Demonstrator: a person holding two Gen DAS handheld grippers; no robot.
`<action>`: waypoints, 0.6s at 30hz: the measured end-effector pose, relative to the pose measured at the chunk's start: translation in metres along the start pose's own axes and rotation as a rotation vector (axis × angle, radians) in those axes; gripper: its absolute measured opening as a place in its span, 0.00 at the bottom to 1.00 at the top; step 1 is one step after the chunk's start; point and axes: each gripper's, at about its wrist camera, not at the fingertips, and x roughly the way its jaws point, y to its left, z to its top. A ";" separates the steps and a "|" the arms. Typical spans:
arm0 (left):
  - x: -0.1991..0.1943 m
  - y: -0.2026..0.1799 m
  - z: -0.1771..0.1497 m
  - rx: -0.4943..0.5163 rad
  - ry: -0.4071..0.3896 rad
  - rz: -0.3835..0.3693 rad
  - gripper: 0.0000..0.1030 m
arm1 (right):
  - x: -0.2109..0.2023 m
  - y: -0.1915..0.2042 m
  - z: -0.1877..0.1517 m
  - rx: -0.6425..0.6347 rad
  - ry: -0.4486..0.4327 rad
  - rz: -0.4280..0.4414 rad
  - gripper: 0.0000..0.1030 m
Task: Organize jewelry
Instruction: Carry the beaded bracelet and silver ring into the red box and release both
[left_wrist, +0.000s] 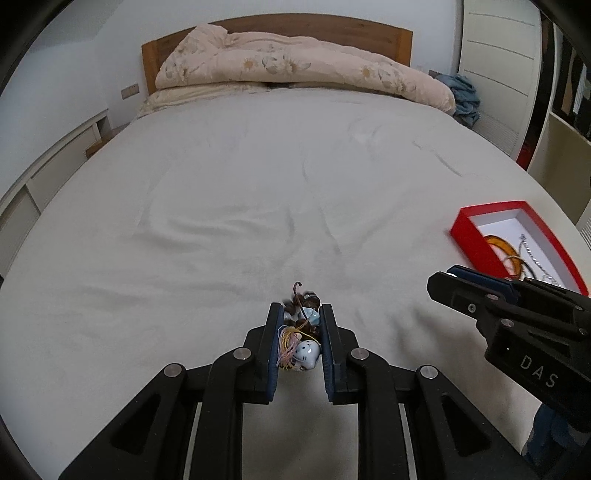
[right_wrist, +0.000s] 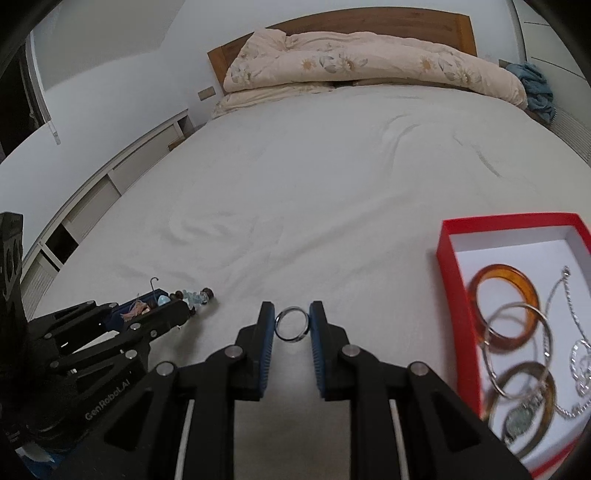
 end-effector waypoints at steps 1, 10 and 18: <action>-0.006 -0.001 -0.001 0.000 -0.005 0.001 0.18 | -0.005 0.001 0.000 -0.001 -0.002 -0.002 0.17; -0.063 -0.016 -0.005 0.013 -0.040 0.010 0.18 | -0.068 0.009 0.002 -0.015 -0.046 -0.020 0.17; -0.115 -0.042 -0.013 0.044 -0.076 0.015 0.18 | -0.125 0.010 0.000 -0.023 -0.092 -0.040 0.17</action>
